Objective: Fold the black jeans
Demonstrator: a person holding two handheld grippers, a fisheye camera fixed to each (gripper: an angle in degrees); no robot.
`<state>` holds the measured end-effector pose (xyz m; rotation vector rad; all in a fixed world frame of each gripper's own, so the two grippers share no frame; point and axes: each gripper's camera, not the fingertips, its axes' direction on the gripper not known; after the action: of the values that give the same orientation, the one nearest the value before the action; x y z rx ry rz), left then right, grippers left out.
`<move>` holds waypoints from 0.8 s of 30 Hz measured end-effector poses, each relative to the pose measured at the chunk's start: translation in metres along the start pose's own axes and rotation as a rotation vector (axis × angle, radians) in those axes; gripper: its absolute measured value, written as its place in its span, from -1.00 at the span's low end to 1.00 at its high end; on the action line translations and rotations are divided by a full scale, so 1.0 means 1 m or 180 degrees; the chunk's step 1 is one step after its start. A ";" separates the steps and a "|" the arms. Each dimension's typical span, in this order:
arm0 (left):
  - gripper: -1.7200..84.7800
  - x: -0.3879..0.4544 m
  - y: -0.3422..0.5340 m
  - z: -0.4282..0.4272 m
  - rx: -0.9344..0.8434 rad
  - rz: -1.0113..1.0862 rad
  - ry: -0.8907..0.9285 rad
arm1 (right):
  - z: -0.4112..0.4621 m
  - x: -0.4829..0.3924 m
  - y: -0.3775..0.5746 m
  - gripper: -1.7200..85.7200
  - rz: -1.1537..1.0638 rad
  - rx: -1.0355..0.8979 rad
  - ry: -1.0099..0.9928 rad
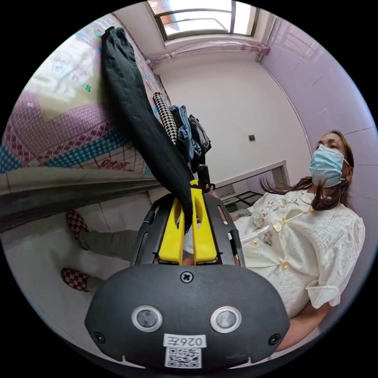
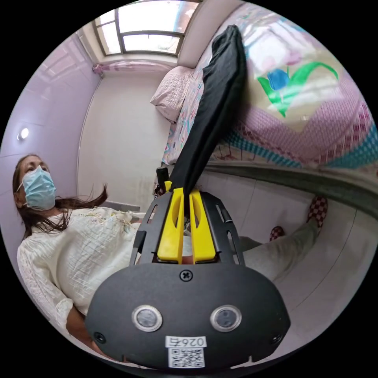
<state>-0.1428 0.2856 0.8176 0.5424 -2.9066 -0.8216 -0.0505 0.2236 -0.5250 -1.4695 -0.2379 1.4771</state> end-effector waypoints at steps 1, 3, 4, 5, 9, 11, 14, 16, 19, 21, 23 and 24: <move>-0.96 0.001 0.016 -0.002 0.0031 -0.0063 0.0070 | 0.000 0.004 0.013 -0.99 0.0082 0.0049 -0.0076; -0.96 0.005 0.039 -0.005 0.0052 -0.0141 0.0157 | 0.002 0.007 0.033 -0.99 0.0190 0.0120 -0.0146; -0.96 0.009 0.054 -0.007 0.0043 -0.0194 0.0215 | 0.003 0.007 0.047 -0.99 0.0244 0.0142 -0.0181; -0.96 0.011 0.061 -0.008 0.0034 -0.0218 0.0236 | 0.004 0.006 0.059 -0.99 0.0287 0.0152 -0.0222; -0.96 0.040 0.093 -0.019 0.0053 -0.0229 0.0369 | 0.004 -0.008 0.086 -1.00 0.0323 0.0191 -0.0371; -0.96 0.060 0.091 -0.026 0.0066 -0.0111 0.0370 | -0.001 -0.029 0.087 -1.00 0.0182 0.0228 -0.0430; -0.95 0.099 0.069 -0.036 0.0049 0.0236 0.0345 | -0.013 -0.062 0.065 -0.99 -0.0161 0.0307 -0.0524; -0.95 0.127 0.037 -0.041 0.0002 0.0554 0.0284 | -0.022 -0.080 0.041 -0.99 -0.0385 0.0360 -0.0528; -0.95 0.151 -0.013 -0.046 -0.0037 0.0901 0.0265 | -0.033 -0.104 -0.012 -0.99 -0.0712 0.0412 -0.0492; -0.95 0.152 -0.049 -0.049 0.0010 0.0927 0.0268 | -0.037 -0.108 -0.051 -0.99 -0.0766 0.0429 -0.0459; -0.94 0.145 -0.087 -0.054 0.0089 0.0910 0.0285 | -0.036 -0.104 -0.107 -0.99 -0.0805 0.0438 -0.0369; -0.93 0.135 -0.113 -0.056 0.0171 0.0810 0.0260 | -0.035 -0.100 -0.121 -0.99 -0.0778 0.0431 -0.0336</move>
<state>-0.2244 0.1202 0.8032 0.1969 -2.8487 -0.6720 0.0147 0.1921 -0.3810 -1.2104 -0.3618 1.3462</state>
